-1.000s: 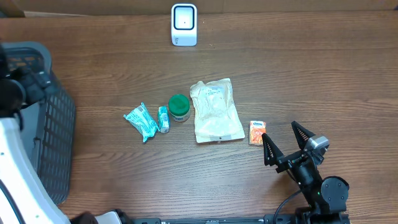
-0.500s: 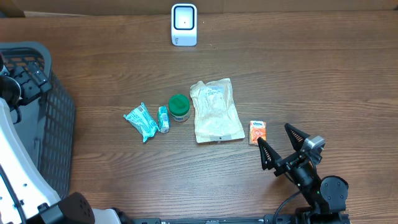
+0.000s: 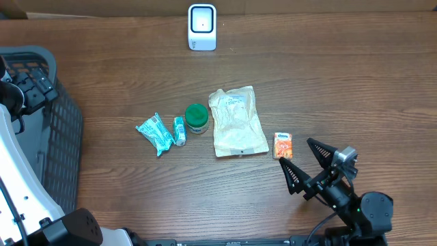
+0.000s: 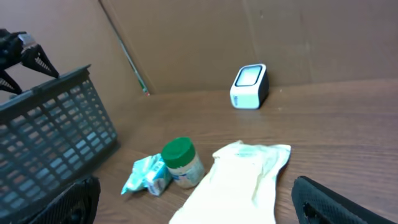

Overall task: Scan the item barcode
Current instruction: 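Move the right gripper toward the orange Kleenex pack, then lower the right gripper over the Kleenex pack and close on it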

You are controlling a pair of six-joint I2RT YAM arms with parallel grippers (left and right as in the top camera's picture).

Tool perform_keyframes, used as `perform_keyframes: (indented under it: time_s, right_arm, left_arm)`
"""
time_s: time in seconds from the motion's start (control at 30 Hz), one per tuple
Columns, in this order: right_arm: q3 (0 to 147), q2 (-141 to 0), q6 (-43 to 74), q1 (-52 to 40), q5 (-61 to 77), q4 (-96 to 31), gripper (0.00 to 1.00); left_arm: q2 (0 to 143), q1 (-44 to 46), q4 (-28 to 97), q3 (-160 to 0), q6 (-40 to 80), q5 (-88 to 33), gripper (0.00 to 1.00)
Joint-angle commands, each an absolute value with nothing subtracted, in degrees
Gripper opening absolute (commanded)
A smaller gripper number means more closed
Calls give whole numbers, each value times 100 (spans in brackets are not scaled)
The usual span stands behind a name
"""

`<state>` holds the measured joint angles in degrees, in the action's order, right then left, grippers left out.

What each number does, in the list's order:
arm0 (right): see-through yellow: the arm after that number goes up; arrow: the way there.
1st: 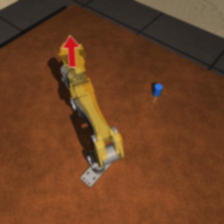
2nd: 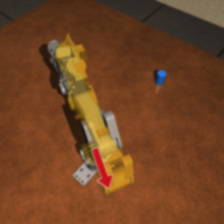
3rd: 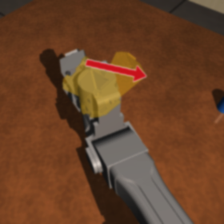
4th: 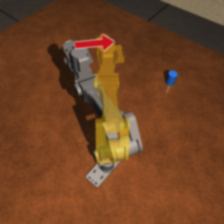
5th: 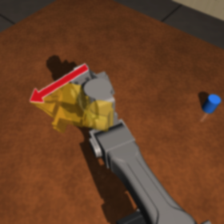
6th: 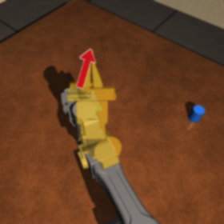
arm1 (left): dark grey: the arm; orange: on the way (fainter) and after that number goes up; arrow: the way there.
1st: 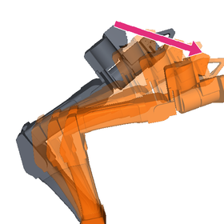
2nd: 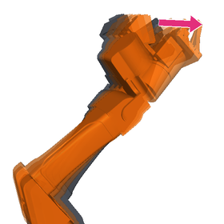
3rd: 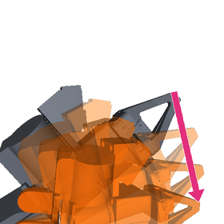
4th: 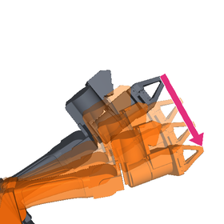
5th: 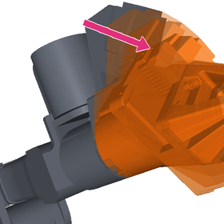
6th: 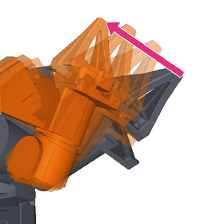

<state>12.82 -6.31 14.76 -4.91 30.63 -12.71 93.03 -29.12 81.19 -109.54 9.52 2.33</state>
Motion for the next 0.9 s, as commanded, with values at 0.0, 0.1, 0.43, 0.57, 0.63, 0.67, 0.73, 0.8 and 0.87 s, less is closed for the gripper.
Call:
perform_keyframes:
  time_s: [0.0, 0.1, 0.43, 0.57, 0.63, 0.67, 0.73, 0.8, 0.87]
  right_arm:
    - [1883, -1184, 1452, -473, 3096, -1608, 100]
    - [2620, -2008, 1144, -475, 3100, -2349, 100]
    - [5581, -4954, 611, -475, 3245, -5159, 100]
    - [6235, -5905, 611, -475, 3568, -5806, 100]
    - [6248, -6412, 613, -478, 3758, -5760, 79]
    - [6248, -6567, 613, -489, 3813, -5763, 72]
    - [6241, -6947, 613, -550, 3870, -5782, 50]
    - [6226, -7262, 613, -639, 3865, -5782, 30]
    - [6222, -7559, 613, -735, 3822, -5780, 20]
  left_arm:
    - [9345, -2912, 8117, -10995, 1052, 200, 99]
    - [9345, -2912, 8117, -10995, 1052, 200, 100]
    - [9345, -2912, 8117, -10995, 1052, 200, 100]
    - [9345, -2912, 8117, -10995, 1052, 200, 100]
    - [9345, -2912, 8117, -10995, 1052, 200, 100]
    - [9345, -2912, 8117, -10995, 1052, 200, 100]
    - [9345, -2912, 8117, -10995, 1052, 200, 100]
    - [9345, -2912, 8117, -10995, 1052, 200, 100]
    - [9345, -2912, 8117, -10995, 1052, 200, 100]
